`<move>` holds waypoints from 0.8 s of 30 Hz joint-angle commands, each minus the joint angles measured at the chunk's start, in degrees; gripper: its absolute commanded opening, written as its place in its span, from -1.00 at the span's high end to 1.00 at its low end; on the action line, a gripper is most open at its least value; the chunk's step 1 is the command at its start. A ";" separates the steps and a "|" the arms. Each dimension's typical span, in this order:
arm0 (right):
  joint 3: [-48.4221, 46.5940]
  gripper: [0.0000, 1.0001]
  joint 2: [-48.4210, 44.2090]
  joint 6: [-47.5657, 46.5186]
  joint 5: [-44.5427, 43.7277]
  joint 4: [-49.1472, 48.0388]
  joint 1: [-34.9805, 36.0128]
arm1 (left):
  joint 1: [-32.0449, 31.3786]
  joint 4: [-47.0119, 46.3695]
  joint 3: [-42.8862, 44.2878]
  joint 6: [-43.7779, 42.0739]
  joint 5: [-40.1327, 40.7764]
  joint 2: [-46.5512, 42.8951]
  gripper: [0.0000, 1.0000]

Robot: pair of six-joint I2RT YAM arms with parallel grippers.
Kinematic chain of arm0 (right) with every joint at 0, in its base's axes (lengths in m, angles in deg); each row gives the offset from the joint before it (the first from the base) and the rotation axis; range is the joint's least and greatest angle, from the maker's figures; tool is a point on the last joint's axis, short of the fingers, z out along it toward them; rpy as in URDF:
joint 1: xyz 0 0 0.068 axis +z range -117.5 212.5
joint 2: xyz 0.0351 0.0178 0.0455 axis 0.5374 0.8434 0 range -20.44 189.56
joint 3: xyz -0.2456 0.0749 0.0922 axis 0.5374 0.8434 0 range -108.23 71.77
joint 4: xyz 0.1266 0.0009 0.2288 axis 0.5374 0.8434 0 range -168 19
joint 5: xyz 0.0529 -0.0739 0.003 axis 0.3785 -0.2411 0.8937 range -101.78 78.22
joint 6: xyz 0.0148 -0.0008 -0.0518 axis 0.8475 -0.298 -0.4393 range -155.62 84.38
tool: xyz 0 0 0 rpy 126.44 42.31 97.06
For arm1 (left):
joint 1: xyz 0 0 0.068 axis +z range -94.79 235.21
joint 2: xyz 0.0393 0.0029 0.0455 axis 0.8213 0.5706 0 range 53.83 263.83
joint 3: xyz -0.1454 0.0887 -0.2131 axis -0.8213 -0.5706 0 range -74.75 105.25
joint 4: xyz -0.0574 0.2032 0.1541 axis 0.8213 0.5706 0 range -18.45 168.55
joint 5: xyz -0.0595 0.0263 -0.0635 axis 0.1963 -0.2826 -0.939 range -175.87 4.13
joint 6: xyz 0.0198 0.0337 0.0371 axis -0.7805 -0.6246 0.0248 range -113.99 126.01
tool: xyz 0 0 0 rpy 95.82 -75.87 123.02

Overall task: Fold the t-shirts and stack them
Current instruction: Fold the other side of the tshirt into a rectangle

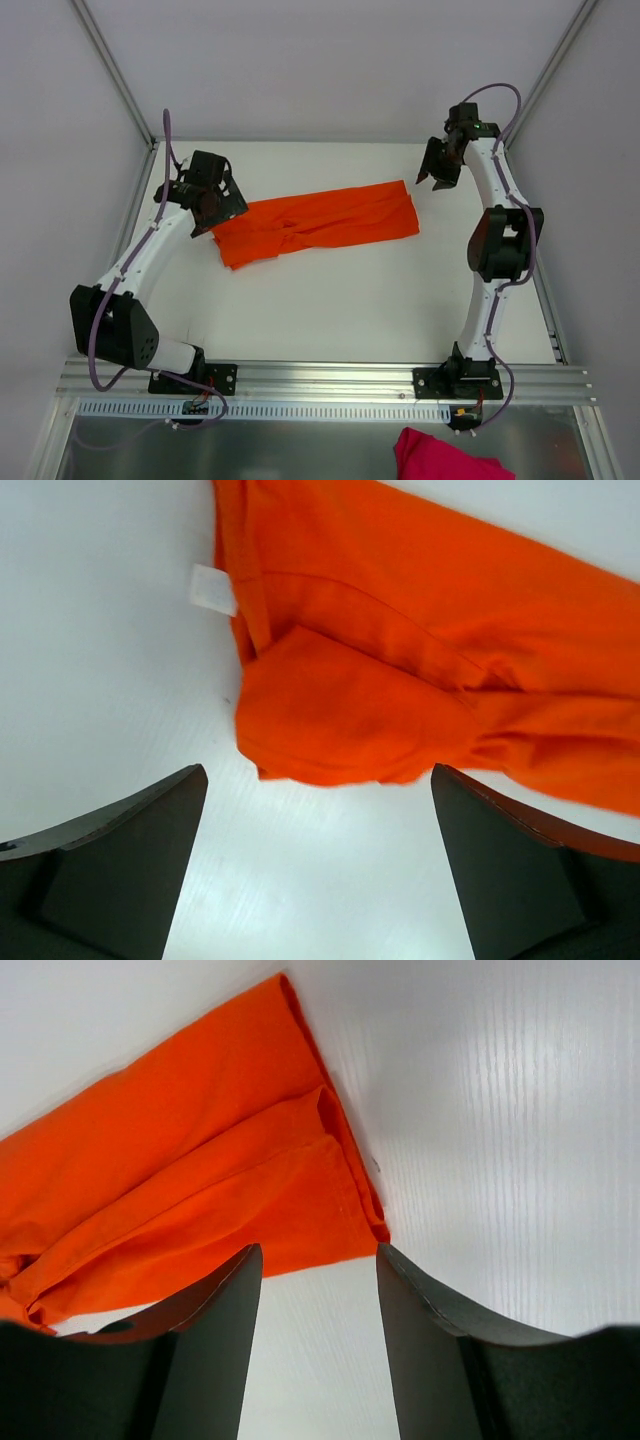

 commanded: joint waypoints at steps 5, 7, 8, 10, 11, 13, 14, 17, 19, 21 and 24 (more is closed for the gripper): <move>9.57 -0.07 -11.04 0.18 4.30 -1.18 0.13 | -5.04 6.67 -4.45 2.40 -8.32 0.79 -0.93; 11.50 -0.07 -13.50 0.18 6.05 -2.49 0.66 | -5.40 4.93 -7.26 2.40 -9.02 1.50 -0.91; 11.95 -0.07 -14.29 0.27 6.76 -2.76 0.75 | -5.40 4.13 -7.79 2.23 -9.46 1.68 -0.89; 12.57 -0.06 -16.23 0.44 8.52 -2.94 1.10 | -5.40 2.37 -7.80 1.79 -9.64 3.43 -0.84; 13.00 -0.06 -16.93 0.44 9.31 -3.02 1.45 | -5.40 1.67 -7.54 1.61 -9.46 4.22 -0.77; 14.58 -0.06 -19.30 0.18 9.41 -3.55 1.80 | -5.40 -0.60 -7.45 1.18 -9.72 6.50 -0.69; 15.11 -0.06 -19.92 0.09 9.49 -3.81 2.15 | -5.40 -1.40 -7.62 1.09 -9.90 7.12 -0.65; 17.13 -0.06 -21.76 -0.52 10.20 -4.25 2.50 | -5.40 -3.52 -7.10 0.65 -9.73 9.41 -0.55; 19.15 -0.06 -22.47 -0.87 9.85 -4.17 2.68 | -5.40 -4.40 -6.75 -0.05 -8.42 11.16 -0.53; 21.43 -0.06 -23.79 -1.58 9.23 -4.43 2.68 | -5.40 -4.58 -5.96 -1.11 -7.71 13.26 -0.48; 23.12 -0.06 -25.29 -2.19 8.00 -4.43 2.51 | -5.40 -4.58 -4.90 -1.73 -6.48 15.65 -0.40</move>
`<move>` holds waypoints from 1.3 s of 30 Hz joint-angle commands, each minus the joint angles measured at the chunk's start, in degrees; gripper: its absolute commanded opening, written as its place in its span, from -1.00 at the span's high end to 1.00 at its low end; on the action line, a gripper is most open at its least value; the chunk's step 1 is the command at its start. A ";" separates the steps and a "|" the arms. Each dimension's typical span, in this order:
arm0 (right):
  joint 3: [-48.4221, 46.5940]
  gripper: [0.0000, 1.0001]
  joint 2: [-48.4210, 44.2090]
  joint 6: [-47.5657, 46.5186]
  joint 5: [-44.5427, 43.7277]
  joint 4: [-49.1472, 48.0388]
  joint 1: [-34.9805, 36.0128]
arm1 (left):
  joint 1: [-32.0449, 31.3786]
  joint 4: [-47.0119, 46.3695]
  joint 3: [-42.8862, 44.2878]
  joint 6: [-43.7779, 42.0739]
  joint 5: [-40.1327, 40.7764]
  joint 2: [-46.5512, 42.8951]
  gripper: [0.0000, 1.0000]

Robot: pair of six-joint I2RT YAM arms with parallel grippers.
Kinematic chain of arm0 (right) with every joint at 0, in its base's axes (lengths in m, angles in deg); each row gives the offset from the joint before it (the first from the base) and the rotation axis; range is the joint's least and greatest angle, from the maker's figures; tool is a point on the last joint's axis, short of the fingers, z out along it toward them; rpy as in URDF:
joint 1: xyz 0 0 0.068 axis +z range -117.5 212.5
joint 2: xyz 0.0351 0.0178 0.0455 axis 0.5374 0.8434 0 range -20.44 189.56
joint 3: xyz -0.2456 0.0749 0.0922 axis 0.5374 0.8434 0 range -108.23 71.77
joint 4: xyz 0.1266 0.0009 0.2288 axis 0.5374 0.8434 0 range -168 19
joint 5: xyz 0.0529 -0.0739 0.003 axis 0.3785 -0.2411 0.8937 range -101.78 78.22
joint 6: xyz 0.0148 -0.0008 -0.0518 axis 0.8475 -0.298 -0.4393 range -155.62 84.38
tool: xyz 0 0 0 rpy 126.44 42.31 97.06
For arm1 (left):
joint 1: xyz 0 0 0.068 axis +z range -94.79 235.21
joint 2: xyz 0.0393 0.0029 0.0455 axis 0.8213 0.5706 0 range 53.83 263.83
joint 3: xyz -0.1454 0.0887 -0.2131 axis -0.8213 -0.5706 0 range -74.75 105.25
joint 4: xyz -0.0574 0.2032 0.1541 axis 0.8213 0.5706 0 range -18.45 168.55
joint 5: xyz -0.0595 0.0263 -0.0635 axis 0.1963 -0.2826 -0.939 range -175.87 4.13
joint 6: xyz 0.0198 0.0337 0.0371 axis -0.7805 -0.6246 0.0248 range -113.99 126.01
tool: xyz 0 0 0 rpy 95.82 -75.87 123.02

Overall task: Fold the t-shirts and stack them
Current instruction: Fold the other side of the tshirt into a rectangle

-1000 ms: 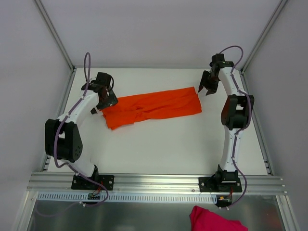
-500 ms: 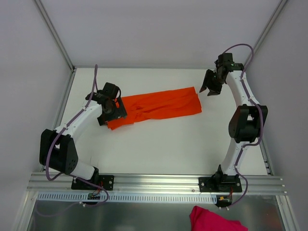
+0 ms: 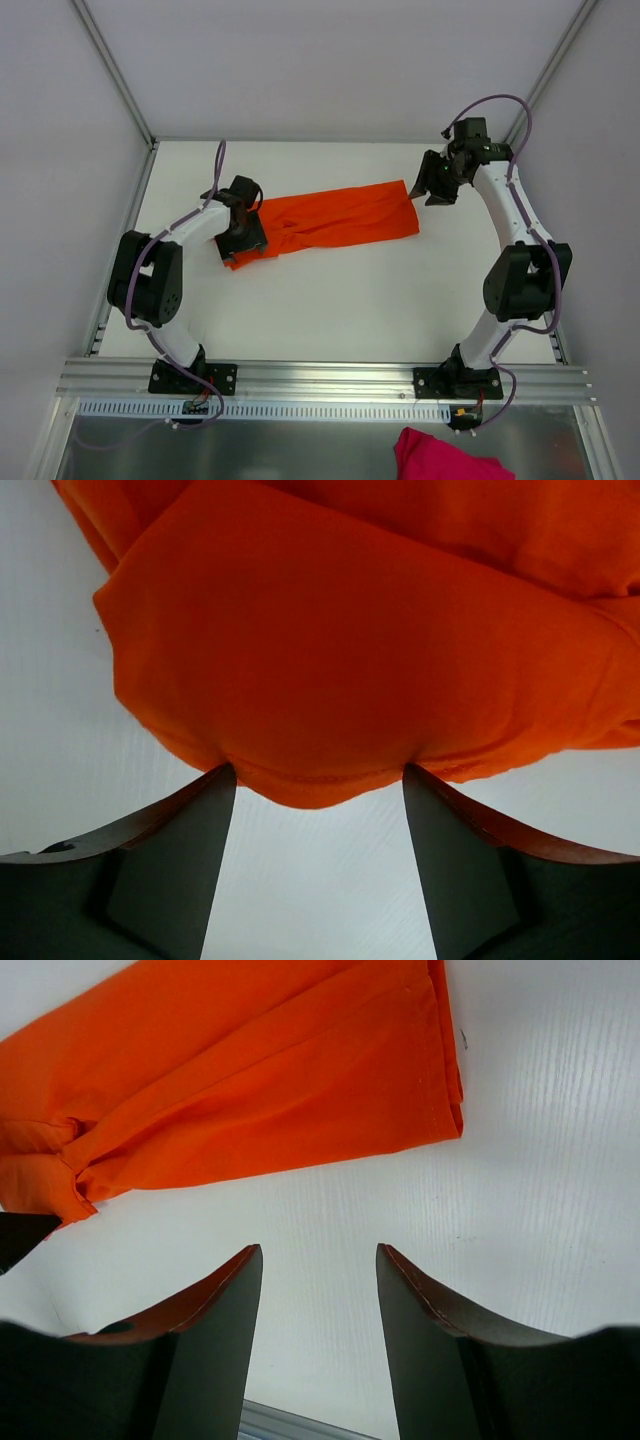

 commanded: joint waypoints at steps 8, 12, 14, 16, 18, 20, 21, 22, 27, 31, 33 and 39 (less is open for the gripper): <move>2.99 -0.07 -2.76 -1.08 1.03 -1.11 0.30 | -0.04 -0.42 4.99 -1.79 3.32 2.74 0.51; 4.22 -0.06 -2.49 -1.25 1.12 -1.55 0.83 | -0.04 0.81 7.36 -2.14 5.08 1.78 0.74; 4.75 -0.06 -2.40 -1.52 1.12 -1.64 1.09 | -0.04 1.86 8.50 -2.67 6.13 1.77 0.71; 4.84 -0.06 -2.31 -1.60 1.12 -1.64 1.35 | -0.04 2.83 10.35 -3.02 6.84 2.56 0.70; 4.93 -0.06 -2.23 -1.60 1.21 -1.64 1.53 | -0.04 3.88 11.93 -3.55 8.16 3.00 0.70; 5.28 -0.06 -2.05 -1.52 1.04 -1.46 1.79 | -0.04 4.41 12.90 -4.17 9.38 3.27 0.73; 5.45 -0.05 -2.05 -1.60 1.03 -1.46 1.79 | 0.04 4.59 13.34 -4.43 9.83 3.18 0.72; 5.72 -0.05 -2.14 -1.52 1.03 -1.55 1.88 | 0.05 4.76 13.61 -4.69 10.09 3.27 0.73; 6.95 -0.05 -2.49 -1.60 1.03 -1.81 1.97 | 0.92 5.38 14.75 -5.31 11.32 4.32 0.70; 7.30 -0.05 -2.75 -3.19 0.95 -1.64 2.06 | 1.72 6.17 15.28 -5.48 10.98 5.64 0.23; 7.65 -0.04 -2.75 -3.27 0.68 -1.73 1.97 | 1.71 6.00 15.10 -5.66 10.62 5.29 -0.07; 8.09 -0.04 -2.58 -3.19 0.60 -1.64 2.14 | 1.72 6.35 13.26 -4.34 9.83 2.58 1.00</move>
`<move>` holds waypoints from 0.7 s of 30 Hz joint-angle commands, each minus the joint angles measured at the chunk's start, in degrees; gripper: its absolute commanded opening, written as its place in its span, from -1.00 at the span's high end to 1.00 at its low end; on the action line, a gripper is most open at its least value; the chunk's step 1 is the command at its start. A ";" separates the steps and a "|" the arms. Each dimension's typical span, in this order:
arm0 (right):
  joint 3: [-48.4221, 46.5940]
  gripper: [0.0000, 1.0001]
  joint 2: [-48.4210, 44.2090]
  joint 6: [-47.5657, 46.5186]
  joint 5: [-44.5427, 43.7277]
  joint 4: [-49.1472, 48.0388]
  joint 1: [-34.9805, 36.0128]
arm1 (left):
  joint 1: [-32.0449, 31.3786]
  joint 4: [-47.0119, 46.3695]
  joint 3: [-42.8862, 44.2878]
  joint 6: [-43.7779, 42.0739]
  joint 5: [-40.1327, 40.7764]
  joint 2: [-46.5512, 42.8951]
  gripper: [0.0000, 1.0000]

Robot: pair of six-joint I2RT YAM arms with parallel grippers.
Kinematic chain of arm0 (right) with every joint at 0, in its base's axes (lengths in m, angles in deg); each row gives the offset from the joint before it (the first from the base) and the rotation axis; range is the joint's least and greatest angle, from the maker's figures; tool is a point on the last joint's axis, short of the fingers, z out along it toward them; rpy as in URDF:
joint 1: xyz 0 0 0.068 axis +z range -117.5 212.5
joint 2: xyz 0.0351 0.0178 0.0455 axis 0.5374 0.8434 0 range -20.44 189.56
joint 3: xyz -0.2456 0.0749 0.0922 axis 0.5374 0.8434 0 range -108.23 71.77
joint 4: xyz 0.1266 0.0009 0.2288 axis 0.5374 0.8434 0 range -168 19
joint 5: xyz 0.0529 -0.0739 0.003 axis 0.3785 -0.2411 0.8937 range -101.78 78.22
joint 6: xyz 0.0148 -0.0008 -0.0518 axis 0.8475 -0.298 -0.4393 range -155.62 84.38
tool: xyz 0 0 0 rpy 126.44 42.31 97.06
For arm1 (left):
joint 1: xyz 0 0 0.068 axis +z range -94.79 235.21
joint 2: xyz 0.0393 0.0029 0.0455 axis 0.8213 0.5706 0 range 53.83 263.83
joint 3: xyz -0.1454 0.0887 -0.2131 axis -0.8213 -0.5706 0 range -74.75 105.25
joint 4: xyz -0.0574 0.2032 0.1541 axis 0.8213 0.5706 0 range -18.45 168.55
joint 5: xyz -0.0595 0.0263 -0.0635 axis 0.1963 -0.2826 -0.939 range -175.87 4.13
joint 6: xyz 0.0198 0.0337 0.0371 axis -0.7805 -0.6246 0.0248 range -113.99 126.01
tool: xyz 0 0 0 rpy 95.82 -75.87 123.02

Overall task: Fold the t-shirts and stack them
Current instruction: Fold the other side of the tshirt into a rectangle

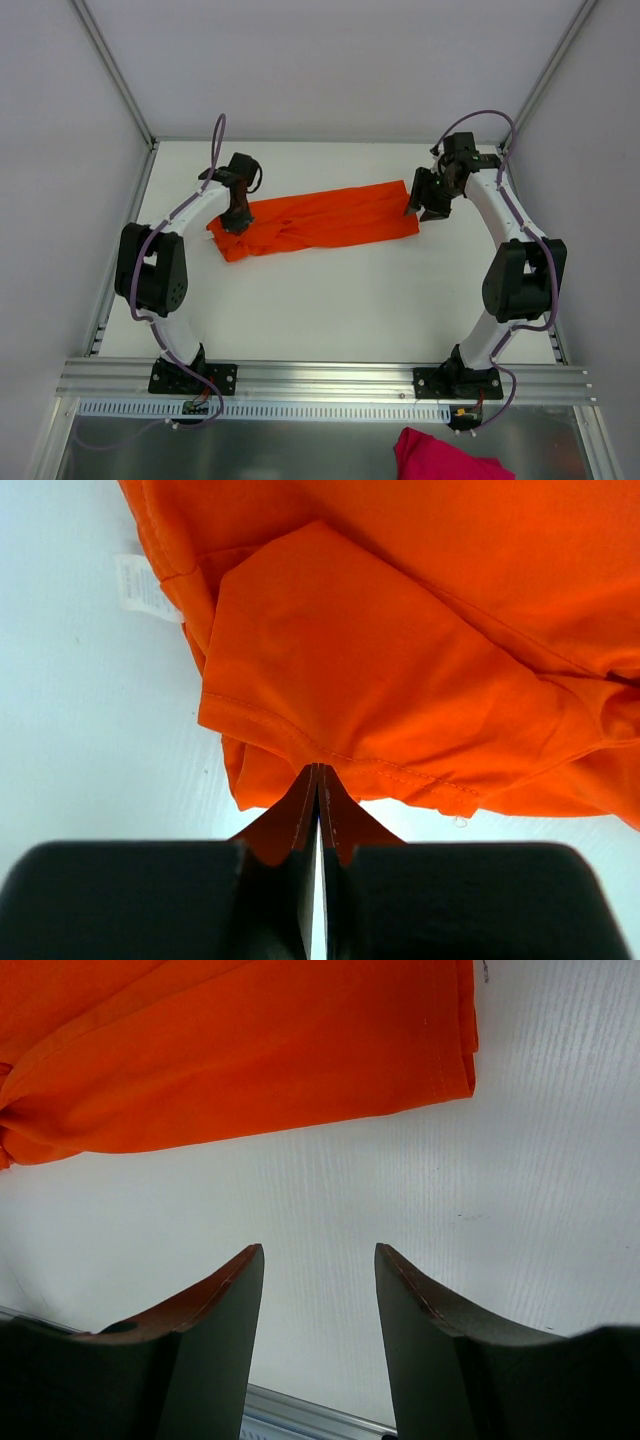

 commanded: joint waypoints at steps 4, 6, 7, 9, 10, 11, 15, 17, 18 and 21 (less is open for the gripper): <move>-0.02 -0.04 -1.85 -0.76 0.22 -0.39 0.44 | 0.16 1.43 -2.03 0.53 0.17 -3.93 0.86; -0.11 -0.04 -1.85 -0.85 0.31 -0.39 0.53 | 0.08 1.87 -2.99 0.62 -0.18 -3.84 0.55; -0.11 -0.04 -1.85 -0.85 0.31 -0.39 0.44 | 0.08 1.52 -4.56 0.71 -0.10 -4.02 0.53; -0.02 -0.04 -1.85 -0.85 0.31 -0.39 0.44 | 0.16 0.30 -5.63 0.80 -0.10 -4.54 0.49; -0.02 -0.04 -1.85 -0.85 0.40 -0.31 0.44 | 0.08 0.20 -5.90 0.80 -0.01 -4.46 0.46; -0.02 -0.03 -1.94 -0.93 0.40 -0.31 0.44 | 0.08 0.03 -5.90 0.71 -0.01 -4.29 0.46; -0.19 -0.03 -2.12 -0.93 0.40 -0.13 0.44 | 0.16 -1.29 -5.90 0.10 0.60 -1.92 0.52; -0.19 -0.03 -2.29 -1.02 0.58 -0.04 0.35 | 0.16 -1.38 -5.46 -0.08 1.22 -0.69 0.59; -0.19 -0.03 -2.38 -1.02 0.49 0.05 0.44 | 0.16 -1.47 -5.20 -0.17 1.40 -0.51 0.60; 0.16 -0.02 -2.56 -1.20 0.58 -0.04 0.44 | 0.08 -1.99 -4.32 -0.43 2.19 -0.33 0.47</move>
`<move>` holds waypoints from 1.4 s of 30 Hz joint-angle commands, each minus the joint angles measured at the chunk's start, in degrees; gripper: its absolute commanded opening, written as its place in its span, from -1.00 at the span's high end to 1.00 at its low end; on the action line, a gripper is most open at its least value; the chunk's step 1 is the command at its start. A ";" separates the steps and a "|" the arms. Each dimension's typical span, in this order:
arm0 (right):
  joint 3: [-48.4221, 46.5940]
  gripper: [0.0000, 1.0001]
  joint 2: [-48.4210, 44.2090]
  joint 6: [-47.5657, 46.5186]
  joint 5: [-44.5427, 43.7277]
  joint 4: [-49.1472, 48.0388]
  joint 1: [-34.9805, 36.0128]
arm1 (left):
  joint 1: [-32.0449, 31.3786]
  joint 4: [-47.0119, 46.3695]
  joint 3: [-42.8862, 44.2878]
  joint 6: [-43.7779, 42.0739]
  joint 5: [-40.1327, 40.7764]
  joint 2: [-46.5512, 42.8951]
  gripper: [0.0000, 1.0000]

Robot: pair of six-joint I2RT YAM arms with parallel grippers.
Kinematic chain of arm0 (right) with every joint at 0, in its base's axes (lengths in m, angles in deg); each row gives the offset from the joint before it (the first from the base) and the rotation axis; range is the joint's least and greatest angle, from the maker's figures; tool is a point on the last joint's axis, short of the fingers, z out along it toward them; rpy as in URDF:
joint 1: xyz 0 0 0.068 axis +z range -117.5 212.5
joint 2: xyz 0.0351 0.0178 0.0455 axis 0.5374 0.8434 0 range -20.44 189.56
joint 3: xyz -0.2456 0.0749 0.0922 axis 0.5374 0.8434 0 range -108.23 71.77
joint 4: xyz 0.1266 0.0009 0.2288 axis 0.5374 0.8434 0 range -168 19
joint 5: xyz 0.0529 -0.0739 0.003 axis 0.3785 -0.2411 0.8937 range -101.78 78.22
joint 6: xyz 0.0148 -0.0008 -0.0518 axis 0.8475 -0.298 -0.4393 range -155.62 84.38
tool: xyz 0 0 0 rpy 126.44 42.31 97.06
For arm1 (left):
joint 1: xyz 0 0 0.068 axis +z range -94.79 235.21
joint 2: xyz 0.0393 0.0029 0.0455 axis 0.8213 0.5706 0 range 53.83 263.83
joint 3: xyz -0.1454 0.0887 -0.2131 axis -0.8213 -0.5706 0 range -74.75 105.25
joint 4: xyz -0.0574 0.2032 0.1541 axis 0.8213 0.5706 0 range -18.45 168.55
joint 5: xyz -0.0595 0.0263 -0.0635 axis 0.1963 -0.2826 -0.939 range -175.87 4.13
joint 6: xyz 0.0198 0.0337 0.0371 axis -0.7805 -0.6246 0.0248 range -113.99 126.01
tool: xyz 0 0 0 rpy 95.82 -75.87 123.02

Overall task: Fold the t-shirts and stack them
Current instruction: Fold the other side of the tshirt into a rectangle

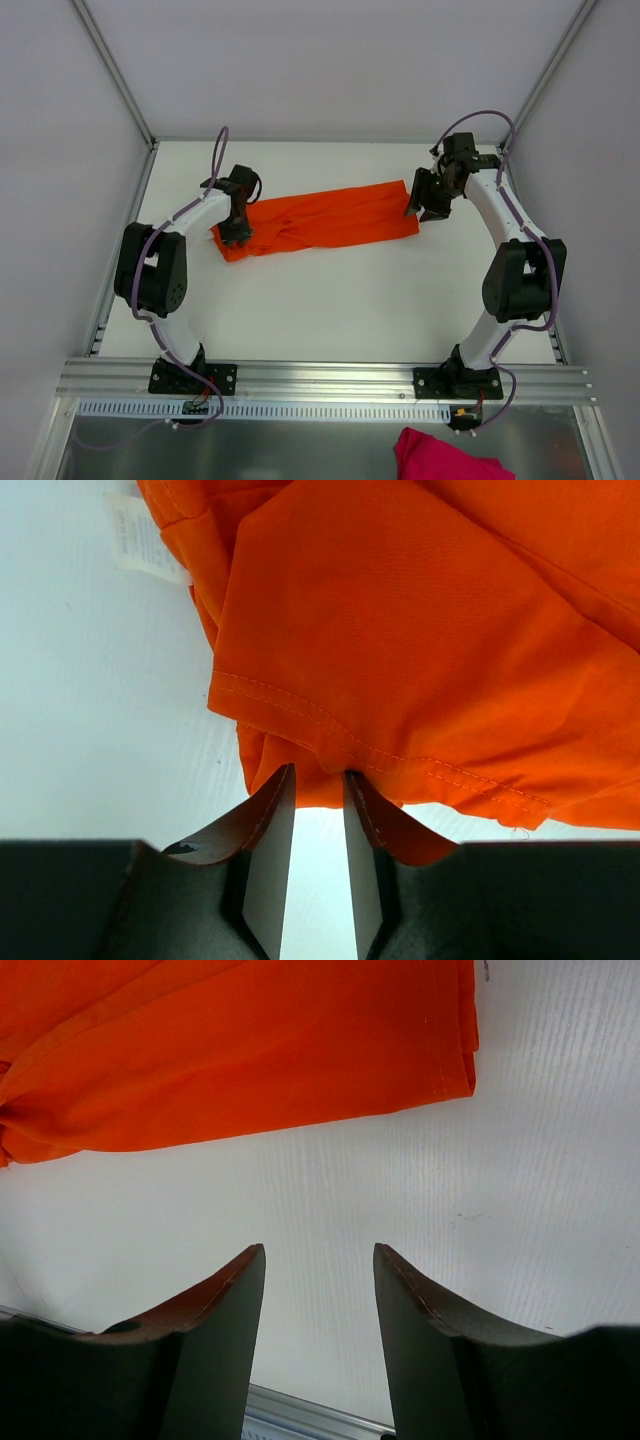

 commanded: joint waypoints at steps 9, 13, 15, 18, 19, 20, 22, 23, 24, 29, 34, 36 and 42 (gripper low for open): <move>-0.04 -0.02 -2.56 -1.07 1.34 -0.04 0.48 | 0.10 -0.22 5.45 0.14 4.21 2.26 0.45; 0.40 -0.02 -2.64 -1.07 1.34 -0.13 0.66 | 0.18 -0.31 6.59 0.23 5.26 2.79 0.49; 0.40 -0.01 -2.65 -1.16 1.35 -0.22 0.75 | 0.10 -0.22 7.12 0.14 5.53 3.31 0.52; 0.23 -0.01 -2.91 -1.33 1.17 -0.04 0.84 | 0.19 -0.05 7.56 0.05 5.79 4.80 0.58; 0.05 -0.01 -2.91 -1.33 1.17 0.05 0.75 | 0.19 -0.22 7.65 -0.04 5.88 4.98 0.59; 0.05 -0.01 -3.00 -1.42 1.17 0.05 0.75 | 0.19 -0.22 7.74 -0.04 6.05 5.16 0.59; -0.04 -0.01 -3.08 -1.51 1.08 0.13 0.75 | 0.18 -0.22 7.65 -0.21 6.14 5.42 0.67; -0.04 -0.01 -3.17 -1.51 0.82 0.22 0.84 | 0.10 -0.40 7.74 -0.39 6.06 5.51 0.72; -0.04 -0.01 -3.17 -1.68 0.82 0.14 0.84 | 0.10 -0.40 7.65 -0.56 6.06 5.51 0.79; 0.05 -0.01 -3.26 -1.77 0.64 0.22 0.75 | 0.18 -0.22 6.51 -0.65 6.93 4.72 0.45; 0.14 0.01 -3.17 -1.77 0.73 0.05 0.75 | 0.18 -0.23 5.89 -0.22 8.60 4.02 -0.32; 0.14 0.02 -3.17 -1.77 0.82 0.05 0.75 | 0.10 -0.22 5.80 -0.04 9.04 4.02 -0.48; 0.22 0.03 -3.44 -1.77 0.55 0.13 0.84 | 0.10 -0.58 5.72 0.23 9.40 5.25 -0.27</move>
